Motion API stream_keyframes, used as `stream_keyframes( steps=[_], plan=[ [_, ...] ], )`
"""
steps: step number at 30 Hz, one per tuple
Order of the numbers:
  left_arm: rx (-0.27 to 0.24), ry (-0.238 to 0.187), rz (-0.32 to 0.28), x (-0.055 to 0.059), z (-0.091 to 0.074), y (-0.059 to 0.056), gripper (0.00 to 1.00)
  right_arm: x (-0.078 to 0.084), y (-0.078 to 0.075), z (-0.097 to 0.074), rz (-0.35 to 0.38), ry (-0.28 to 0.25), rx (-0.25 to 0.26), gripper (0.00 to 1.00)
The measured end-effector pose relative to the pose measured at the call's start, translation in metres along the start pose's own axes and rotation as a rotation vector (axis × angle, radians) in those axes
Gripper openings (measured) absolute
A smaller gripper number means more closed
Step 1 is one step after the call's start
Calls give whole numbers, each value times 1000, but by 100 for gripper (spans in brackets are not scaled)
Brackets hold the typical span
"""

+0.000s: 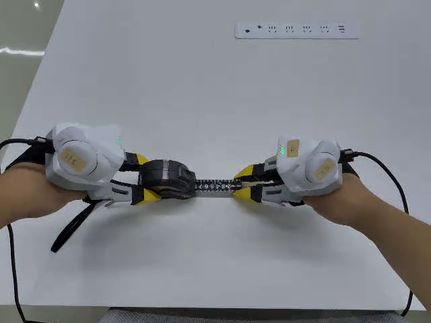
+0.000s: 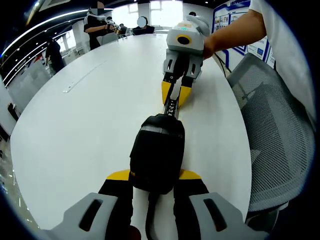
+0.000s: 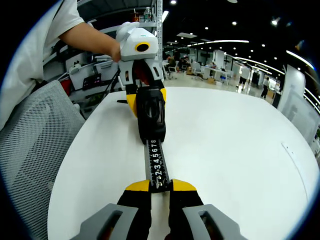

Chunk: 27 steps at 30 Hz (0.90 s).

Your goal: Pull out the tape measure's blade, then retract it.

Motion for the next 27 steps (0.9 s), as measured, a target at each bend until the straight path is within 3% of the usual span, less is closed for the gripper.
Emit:
stream_keyframes(
  steps=[27],
  plan=[
    [5, -3, -5, 0, 0, 1, 26, 28, -7, -20, 19, 38, 26, 8]
  ],
)
Point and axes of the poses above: the centre of the closed fingertips' face, and the gripper's own axes: z roughly forward along the fingers, y roughly to its left, x roughly out of its underside, the point moved 2 cm from there along -z, roughly backward along the fingers, and after that the axes turned 15 degrees about y, right-handed, at the moved point
